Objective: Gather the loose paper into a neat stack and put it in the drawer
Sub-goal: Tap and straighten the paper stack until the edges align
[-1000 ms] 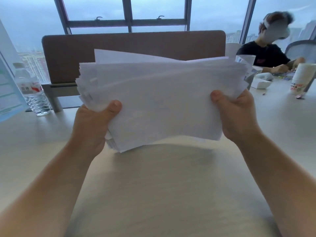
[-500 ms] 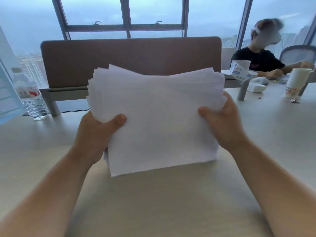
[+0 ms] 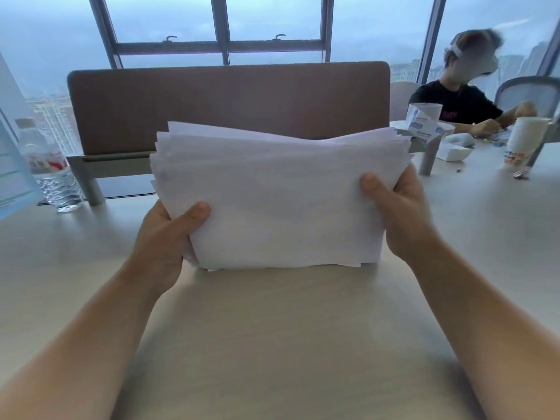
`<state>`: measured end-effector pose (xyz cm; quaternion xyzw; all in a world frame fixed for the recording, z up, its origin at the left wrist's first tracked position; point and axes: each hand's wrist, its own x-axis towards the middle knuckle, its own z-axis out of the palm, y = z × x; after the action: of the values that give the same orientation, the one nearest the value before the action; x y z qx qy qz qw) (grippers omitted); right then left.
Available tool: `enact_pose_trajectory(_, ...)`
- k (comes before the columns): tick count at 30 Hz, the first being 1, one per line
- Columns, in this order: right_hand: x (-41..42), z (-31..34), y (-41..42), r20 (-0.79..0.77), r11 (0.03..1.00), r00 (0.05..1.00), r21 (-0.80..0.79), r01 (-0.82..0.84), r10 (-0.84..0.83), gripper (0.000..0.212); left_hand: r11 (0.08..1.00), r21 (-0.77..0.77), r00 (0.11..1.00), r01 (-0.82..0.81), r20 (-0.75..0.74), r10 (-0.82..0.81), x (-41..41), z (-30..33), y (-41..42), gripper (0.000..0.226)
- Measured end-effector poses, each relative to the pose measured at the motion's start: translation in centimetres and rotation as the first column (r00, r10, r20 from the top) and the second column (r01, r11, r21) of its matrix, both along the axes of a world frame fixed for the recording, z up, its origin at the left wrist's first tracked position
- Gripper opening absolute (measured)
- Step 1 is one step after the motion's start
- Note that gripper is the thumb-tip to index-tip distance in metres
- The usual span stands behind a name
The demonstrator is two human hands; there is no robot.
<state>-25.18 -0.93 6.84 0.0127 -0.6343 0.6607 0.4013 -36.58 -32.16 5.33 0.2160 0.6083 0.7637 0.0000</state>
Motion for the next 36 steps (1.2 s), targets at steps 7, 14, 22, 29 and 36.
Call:
enact_pose_trajectory(7, -0.1, -0.7, -0.7, 0.013, 0.998, 1.0, 0.057, 0.013, -0.014, 0.04, 0.999, 0.047, 0.998, -0.004, -0.06, 0.006, 1.1, 0.5, 0.9, 0.054)
enact_pose_trajectory(14, 0.6, 1.1, -0.9, -0.084, 0.983, 0.986, 0.099, 0.153, -0.145, 0.026, 0.998, 0.063, 0.989, -0.007, -0.15, 0.016, 1.4, 1.8, 1.3, 0.028)
enact_pose_trajectory(22, -0.5, -0.2, -0.5, 0.026, 0.987, 0.99, 0.081, 0.139, -0.141, 0.04, 0.999, -0.008, 0.998, -0.037, -0.045, 0.037, 0.1, 0.3, 1.3, 0.039)
enact_pose_trajectory(29, -1.8, -2.9, -1.0, 0.162, 0.974, 0.964, 0.12, 0.192, -0.209, 0.044, 0.951, -0.164, 0.963, -0.263, -0.103, 0.249, 0.0, -1.3, 1.9, 0.007)
enact_pose_trajectory(36, 0.1, 0.2, -1.9, -0.023, 0.888, 0.926, 0.277, 0.368, -0.377, 0.033, 0.982, 0.004, 0.975, -0.19, -0.119, 0.189, 1.5, 0.8, 2.6, 0.015)
